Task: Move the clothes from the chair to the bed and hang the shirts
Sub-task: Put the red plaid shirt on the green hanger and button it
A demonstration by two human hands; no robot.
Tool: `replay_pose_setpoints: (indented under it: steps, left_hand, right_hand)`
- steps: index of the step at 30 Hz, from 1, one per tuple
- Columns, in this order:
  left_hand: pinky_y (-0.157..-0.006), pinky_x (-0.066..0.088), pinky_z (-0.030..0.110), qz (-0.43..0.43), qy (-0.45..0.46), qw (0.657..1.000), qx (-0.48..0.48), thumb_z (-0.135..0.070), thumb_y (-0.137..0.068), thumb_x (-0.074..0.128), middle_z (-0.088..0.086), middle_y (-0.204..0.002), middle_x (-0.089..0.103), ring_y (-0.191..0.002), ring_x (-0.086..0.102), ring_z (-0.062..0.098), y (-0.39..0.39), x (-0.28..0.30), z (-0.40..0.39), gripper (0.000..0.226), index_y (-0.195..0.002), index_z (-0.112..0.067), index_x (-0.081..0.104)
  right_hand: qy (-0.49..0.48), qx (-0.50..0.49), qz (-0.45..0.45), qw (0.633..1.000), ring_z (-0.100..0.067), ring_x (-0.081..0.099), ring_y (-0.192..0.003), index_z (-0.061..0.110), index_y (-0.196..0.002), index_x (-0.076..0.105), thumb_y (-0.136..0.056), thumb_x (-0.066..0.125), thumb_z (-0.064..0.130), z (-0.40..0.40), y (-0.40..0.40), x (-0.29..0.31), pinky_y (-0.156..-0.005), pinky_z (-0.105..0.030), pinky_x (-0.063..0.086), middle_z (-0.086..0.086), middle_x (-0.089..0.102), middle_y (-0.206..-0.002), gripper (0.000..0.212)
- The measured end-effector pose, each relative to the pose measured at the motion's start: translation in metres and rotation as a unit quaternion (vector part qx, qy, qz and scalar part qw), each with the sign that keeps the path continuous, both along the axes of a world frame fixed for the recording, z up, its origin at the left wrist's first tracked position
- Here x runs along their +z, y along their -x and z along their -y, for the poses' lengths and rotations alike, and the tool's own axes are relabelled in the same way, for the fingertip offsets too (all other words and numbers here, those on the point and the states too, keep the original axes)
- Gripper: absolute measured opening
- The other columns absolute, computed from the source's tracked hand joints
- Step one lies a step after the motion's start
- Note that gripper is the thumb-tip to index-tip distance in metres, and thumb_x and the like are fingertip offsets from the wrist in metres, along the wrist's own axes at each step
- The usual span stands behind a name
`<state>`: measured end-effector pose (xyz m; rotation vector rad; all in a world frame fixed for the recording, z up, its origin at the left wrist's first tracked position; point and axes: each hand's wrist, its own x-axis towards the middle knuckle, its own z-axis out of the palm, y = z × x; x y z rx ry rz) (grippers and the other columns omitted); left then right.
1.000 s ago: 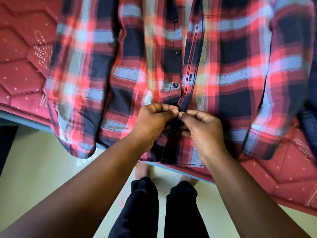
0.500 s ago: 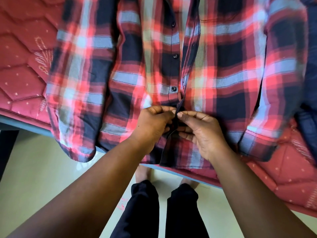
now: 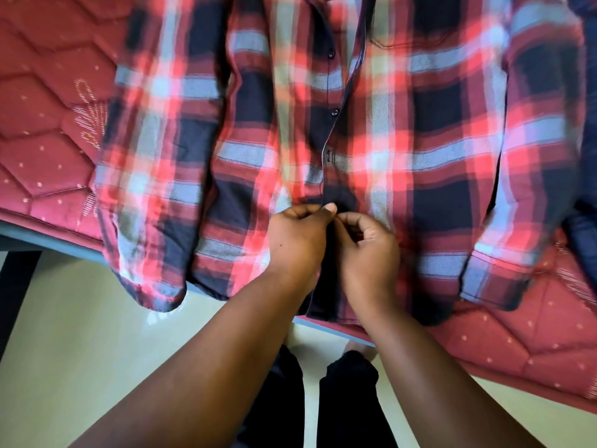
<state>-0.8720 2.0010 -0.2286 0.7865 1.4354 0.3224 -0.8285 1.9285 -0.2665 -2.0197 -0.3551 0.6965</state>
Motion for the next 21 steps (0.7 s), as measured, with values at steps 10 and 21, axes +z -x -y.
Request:
replay_pose_setpoints:
  steps: [10, 21]
  left_hand:
    - [-0.057, 0.052, 0.022, -0.012, 0.071, 0.993, 0.096, 0.001, -0.086, 0.068, 0.005, -0.068, 0.065, -0.061, 0.061, 0.015, -0.005, 0.005, -0.003, 0.011, -0.080, -0.008, 0.065]
    - [-0.063, 0.045, 0.028, -0.043, 0.072, 0.992, 0.096, 0.005, -0.092, 0.050, 0.003, -0.070, 0.055, -0.067, 0.052, 0.016, -0.014, 0.003, -0.003, 0.023, -0.078, -0.014, 0.052]
  right_hand:
    - [0.039, 0.036, 0.037, 0.998, -0.018, 0.067, -0.073, 0.021, -0.082, 0.075, -0.083, 0.071, 0.027, -0.007, -0.012, 0.010, -0.066, -0.037, 0.054, 0.005, 0.073, -0.076, 0.008]
    - [0.054, 0.014, -0.154, 0.987, -0.013, 0.055, -0.055, 0.017, -0.066, 0.071, -0.079, 0.072, 0.018, -0.019, -0.028, 0.020, -0.056, -0.025, 0.043, 0.002, 0.065, -0.060, 0.013]
